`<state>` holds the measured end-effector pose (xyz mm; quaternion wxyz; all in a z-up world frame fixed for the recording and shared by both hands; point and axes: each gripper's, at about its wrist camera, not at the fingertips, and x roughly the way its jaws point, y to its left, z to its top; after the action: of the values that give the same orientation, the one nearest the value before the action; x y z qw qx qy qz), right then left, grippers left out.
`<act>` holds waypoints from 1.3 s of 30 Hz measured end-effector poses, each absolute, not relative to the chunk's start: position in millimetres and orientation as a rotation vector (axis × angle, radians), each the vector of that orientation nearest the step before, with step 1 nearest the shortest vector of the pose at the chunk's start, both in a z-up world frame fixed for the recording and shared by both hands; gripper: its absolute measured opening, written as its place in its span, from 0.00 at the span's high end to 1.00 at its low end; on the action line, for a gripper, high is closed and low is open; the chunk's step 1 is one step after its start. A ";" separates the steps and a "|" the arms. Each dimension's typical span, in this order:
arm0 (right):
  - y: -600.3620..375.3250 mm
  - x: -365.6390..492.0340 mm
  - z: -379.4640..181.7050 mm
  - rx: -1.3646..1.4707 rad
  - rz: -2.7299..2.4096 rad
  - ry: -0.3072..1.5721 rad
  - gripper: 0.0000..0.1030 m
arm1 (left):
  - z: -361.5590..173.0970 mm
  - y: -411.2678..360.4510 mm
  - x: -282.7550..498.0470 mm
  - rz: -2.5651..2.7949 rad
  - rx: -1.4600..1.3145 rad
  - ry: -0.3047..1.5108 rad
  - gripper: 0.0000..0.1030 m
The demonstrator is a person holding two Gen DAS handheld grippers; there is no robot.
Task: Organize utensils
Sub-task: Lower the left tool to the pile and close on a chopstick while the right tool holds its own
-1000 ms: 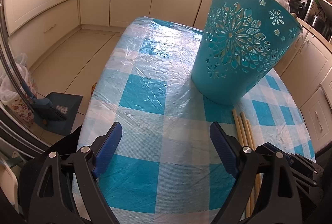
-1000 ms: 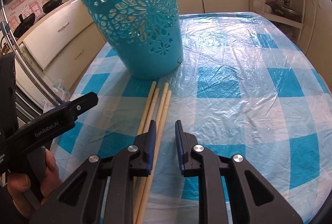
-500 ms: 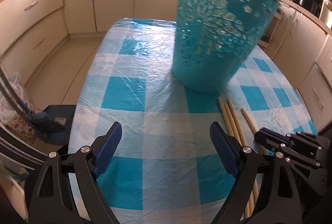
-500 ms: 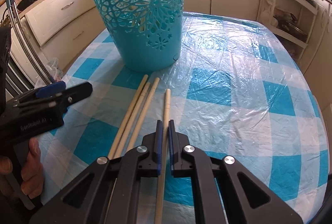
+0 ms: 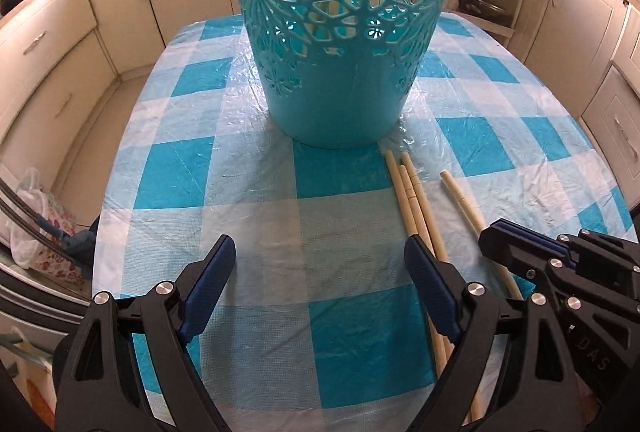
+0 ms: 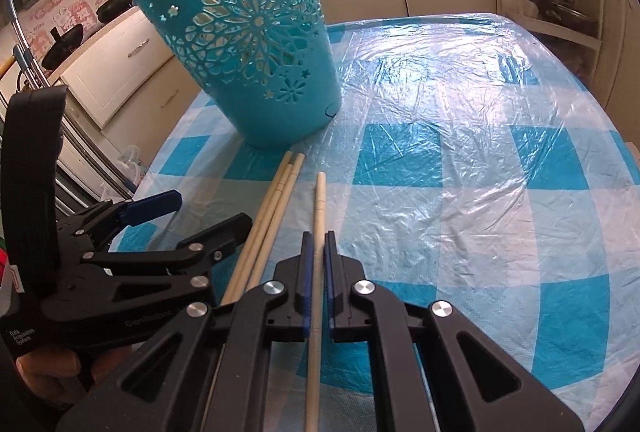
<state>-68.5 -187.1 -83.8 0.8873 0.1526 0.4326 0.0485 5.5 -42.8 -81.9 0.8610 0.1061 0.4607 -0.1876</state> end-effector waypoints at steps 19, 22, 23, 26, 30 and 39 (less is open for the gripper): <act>-191.5 -68.0 -83.5 0.338 0.108 0.900 0.94 | -78.8 -43.0 8.0 -0.403 0.178 0.981 0.20; -196.8 -68.9 -84.5 0.371 0.113 0.900 0.94 | -81.0 -45.8 8.7 -0.414 0.176 0.986 0.20; -198.8 -69.3 -84.9 0.384 0.115 0.900 0.94 | -81.8 -47.7 9.2 -0.409 0.184 0.988 0.20; -201.3 -70.6 -84.6 0.397 0.116 0.900 0.94 | -83.7 -54.1 9.9 -0.394 0.224 0.983 0.20; -199.7 -71.1 -83.5 0.388 0.113 0.899 0.94 | -82.9 -55.7 16.4 -0.378 0.223 0.990 0.25; -201.7 -68.6 -85.0 0.403 0.113 0.897 0.94 | -78.1 -68.3 35.9 -0.408 0.237 0.999 0.72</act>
<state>-68.6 -201.7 -85.0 0.8799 0.1934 0.4305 0.0543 35.9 -68.3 -78.1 0.8513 0.1128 0.4744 -0.1936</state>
